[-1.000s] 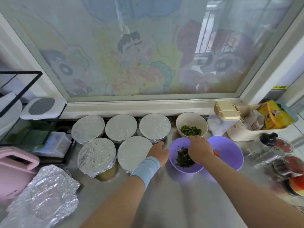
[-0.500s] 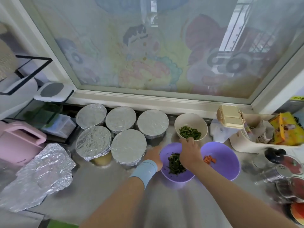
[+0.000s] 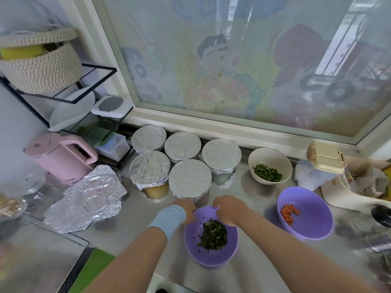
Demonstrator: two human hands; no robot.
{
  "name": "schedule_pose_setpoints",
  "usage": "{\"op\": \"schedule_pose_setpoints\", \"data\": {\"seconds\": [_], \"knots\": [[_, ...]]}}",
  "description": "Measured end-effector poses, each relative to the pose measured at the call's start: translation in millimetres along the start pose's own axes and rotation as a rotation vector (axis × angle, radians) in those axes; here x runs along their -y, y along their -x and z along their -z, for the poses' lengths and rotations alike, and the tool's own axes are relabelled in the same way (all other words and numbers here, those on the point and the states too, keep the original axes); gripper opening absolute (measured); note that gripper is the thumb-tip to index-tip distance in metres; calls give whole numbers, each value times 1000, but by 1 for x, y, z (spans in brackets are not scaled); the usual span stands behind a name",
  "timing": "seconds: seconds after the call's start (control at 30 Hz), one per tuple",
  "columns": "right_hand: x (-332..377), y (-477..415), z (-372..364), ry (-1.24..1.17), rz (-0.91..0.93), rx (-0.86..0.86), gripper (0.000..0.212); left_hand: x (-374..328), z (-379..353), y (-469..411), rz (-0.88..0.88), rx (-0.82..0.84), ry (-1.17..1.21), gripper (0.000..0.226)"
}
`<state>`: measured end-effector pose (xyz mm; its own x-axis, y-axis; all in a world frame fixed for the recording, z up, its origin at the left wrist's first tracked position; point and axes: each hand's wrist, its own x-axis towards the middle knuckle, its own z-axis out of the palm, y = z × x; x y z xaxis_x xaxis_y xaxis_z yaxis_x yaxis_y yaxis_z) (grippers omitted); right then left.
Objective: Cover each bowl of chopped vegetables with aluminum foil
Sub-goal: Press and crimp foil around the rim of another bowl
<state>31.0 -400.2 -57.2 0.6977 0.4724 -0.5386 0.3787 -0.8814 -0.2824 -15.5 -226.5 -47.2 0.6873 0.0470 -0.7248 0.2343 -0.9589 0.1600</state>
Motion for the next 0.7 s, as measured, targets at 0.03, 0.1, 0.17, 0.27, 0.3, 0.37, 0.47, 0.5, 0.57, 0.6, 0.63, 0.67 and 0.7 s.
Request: {"op": "schedule_pose_setpoints", "data": {"seconds": [0.03, 0.1, 0.17, 0.27, 0.3, 0.37, 0.47, 0.5, 0.57, 0.6, 0.63, 0.67, 0.7], "knots": [[6, 1, 2, 39, 9, 17, 40, 4, -1, 3, 2, 17, -22, 32], [18, 2, 6, 169, 30, 6, 33, 10, -1, 9, 21, -7, -12, 33], [36, 2, 16, 283, 64, -71, 27, 19, 6, 16, 36, -74, 30, 33], [75, -7, 33, 260, 141, -172, 28, 43, 24, 26, 74, -183, 148, 34], [92, -10, 39, 230, 171, -173, 32, 54, 30, 26, 87, -201, 199, 34], [129, -17, 49, 127, 212, -155, 38, 78, 45, 32, 124, -240, 262, 33], [184, -42, 52, -63, 249, -117, 32, 134, 59, 36, 153, -297, 283, 30], [203, -53, 51, -97, 246, -104, 27, 156, 60, 35, 164, -326, 304, 27], [240, -78, 44, -150, 233, -63, 22, 203, 62, 32, 159, -338, 312, 29], [258, -92, 39, -183, 225, -36, 23, 227, 61, 32, 156, -346, 304, 33], [277, -101, 36, -191, 212, -8, 25, 250, 60, 31, 164, -352, 303, 38], [295, -111, 31, -199, 215, -1, 28, 273, 59, 30, 183, -349, 302, 42], [312, -118, 28, -204, 192, 14, 30, 295, 57, 28, 203, -351, 302, 45]]}}
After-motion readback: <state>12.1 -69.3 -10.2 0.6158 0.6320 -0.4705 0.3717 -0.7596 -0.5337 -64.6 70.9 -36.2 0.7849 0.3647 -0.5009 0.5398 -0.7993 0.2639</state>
